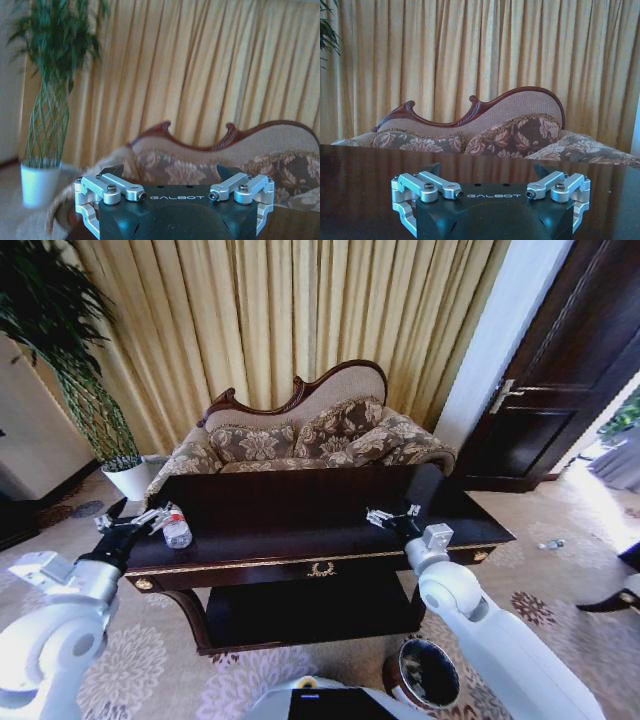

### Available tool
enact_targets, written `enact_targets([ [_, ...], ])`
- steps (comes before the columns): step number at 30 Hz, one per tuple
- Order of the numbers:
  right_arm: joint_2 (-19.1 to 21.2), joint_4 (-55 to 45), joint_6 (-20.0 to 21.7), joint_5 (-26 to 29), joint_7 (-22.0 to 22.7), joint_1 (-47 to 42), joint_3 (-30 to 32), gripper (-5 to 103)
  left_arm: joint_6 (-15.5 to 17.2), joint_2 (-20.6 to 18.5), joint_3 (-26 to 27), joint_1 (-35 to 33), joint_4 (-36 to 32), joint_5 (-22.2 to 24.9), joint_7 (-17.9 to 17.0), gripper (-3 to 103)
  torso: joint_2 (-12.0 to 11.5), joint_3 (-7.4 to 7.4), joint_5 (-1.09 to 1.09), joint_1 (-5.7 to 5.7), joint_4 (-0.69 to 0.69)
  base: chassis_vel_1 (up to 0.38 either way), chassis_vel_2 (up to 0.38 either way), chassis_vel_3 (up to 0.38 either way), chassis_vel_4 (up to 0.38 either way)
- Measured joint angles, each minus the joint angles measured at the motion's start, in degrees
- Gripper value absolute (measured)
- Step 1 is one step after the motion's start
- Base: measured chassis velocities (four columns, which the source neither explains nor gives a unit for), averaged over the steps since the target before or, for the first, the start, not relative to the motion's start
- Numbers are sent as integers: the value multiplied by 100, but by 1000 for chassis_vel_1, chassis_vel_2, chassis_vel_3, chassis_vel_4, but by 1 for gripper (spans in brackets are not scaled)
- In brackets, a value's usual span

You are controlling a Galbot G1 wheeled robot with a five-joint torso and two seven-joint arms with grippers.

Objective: Move to the front of the table and place the trash on the table into the trash bin.

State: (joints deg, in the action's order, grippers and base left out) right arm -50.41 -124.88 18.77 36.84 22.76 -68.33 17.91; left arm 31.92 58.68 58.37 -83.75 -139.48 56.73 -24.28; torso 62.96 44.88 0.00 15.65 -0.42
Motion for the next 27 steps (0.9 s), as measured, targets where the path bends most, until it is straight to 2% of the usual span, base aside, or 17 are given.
enact_targets([
  [1,0,0,0,0,0,0,0,100,0,0,0,0,0,0,0,100,0,0,0,0,0,0,0,0,0],
  [2,-7,4,6,-6,6,0,-34,100,150,-133,-81,110,-61,243,-341,100,0,0,1,0,0,0,0,0,0],
  [3,-15,14,14,-9,9,4,-64,100,232,-230,-137,151,-79,304,-467,100,0,0,0,1,0,0,0,0,0],
  [4,-15,14,14,-9,9,4,-64,100,232,-230,-137,151,-79,304,-467,100,0,0,0,1,0,0,0,0,0],
  [8,-34,51,34,-9,19,32,-139,100,611,-474,-206,195,6,379,-697,100,0,0,0,0,2,0,0,0,0],
  [20,-86,129,57,-16,42,43,-192,100,972,-914,-232,391,799,505,-675,100,0,0,-1,0,2,0,0,0,0],
  [27,-104,175,57,-16,44,49,-203,100,1037,-943,-292,487,1085,735,-671,100,0,0,-1,0,2,0,0,0,0],
])
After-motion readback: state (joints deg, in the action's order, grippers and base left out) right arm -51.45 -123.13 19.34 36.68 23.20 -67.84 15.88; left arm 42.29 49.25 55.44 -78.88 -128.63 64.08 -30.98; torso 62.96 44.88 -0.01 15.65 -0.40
